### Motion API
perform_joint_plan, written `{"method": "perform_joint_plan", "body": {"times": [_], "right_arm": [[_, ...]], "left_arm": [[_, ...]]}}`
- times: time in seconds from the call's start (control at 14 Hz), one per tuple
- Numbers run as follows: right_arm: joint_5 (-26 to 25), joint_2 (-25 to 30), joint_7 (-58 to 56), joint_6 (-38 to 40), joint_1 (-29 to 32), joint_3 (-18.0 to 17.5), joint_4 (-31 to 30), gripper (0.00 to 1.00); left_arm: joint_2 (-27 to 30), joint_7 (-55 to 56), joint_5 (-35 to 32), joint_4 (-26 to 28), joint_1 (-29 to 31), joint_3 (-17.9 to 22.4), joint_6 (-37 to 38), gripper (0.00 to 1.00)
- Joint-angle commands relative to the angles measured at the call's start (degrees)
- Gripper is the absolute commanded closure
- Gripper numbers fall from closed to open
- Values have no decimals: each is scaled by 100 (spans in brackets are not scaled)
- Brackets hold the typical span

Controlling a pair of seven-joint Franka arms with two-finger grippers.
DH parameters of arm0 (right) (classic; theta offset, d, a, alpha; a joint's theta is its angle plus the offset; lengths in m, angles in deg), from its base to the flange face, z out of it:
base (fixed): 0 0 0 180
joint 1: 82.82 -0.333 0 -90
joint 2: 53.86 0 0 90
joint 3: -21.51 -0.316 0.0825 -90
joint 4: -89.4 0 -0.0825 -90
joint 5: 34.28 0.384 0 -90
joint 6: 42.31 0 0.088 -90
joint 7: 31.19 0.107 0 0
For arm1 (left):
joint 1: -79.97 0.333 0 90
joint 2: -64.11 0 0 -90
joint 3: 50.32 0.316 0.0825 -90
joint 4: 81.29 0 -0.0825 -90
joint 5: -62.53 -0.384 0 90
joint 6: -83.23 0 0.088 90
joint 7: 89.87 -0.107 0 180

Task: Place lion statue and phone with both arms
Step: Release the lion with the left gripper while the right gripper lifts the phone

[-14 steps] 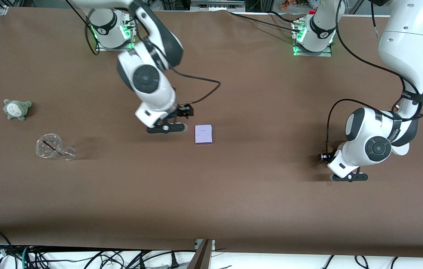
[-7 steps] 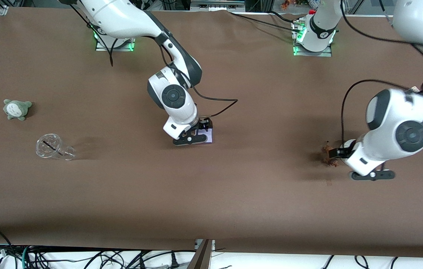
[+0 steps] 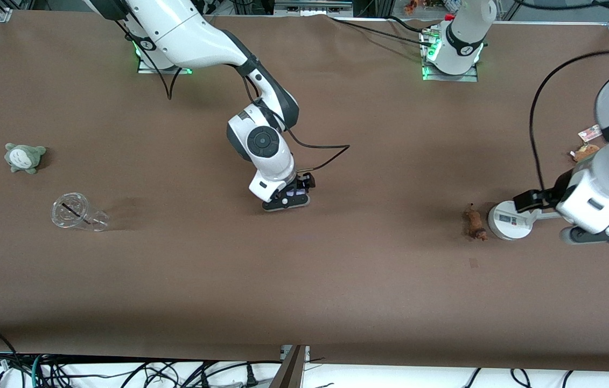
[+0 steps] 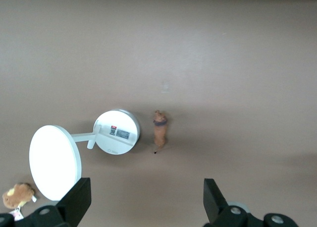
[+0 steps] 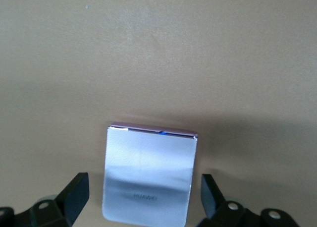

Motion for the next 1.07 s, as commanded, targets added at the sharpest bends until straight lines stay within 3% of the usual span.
{"method": "perform_joint_plan", "body": {"times": [0.0, 0.14, 0.36, 0.43, 0.64, 1.0], "right_arm": [[-147, -148, 85, -24, -57, 72, 165, 0], [-147, -219, 85, -146, -66, 90, 165, 0], [-147, -289, 94, -235, -57, 90, 165, 0], [-138, -289, 94, -235, -57, 99, 165, 0], [-121, -315, 94, -244, -57, 90, 174, 0], [-95, -368, 261, -261, -74, 81, 244, 0]], "left_arm": [[198, -739, 560, 7, 383, 15, 118, 0], [679, -1091, 870, 470, 220, 365, 83, 0], [1681, -1048, 940, 1848, -843, 1698, -723, 0], [1893, -1092, 941, 2227, -959, 1842, -917, 0], [2571, -1031, 861, 2986, -1118, 1817, -1210, 0], [2133, -1101, 844, 2512, -1118, 1782, -787, 0]]}}
